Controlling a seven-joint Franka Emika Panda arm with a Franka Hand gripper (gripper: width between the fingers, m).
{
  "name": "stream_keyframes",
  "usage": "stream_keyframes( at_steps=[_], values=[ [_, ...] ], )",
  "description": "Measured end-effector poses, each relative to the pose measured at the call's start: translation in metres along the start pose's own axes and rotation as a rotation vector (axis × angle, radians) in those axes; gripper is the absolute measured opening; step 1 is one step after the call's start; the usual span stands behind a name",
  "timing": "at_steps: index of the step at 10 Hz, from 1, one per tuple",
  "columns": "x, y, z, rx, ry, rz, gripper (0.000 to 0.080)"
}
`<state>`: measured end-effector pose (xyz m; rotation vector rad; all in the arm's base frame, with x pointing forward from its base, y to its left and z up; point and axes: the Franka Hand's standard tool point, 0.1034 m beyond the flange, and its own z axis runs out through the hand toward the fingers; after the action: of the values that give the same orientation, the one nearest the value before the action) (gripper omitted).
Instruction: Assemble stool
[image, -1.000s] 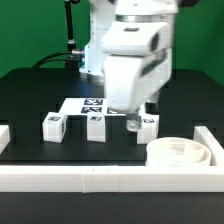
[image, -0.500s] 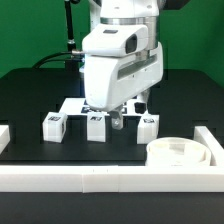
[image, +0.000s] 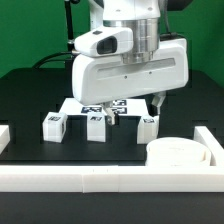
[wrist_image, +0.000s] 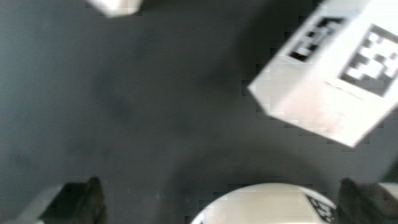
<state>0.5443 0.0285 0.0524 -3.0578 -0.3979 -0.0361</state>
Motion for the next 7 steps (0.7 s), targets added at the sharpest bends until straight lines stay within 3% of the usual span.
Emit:
stream_keyframes(
  at_steps=[5, 7],
  values=[
    [0.0014, -0.0143, 0.0025, 0.060, -0.003, 0.513, 0.0649],
    [-0.0007, -0.0163, 0.0027, 0.073, -0.041, 0.543, 0.0649]
  ],
)
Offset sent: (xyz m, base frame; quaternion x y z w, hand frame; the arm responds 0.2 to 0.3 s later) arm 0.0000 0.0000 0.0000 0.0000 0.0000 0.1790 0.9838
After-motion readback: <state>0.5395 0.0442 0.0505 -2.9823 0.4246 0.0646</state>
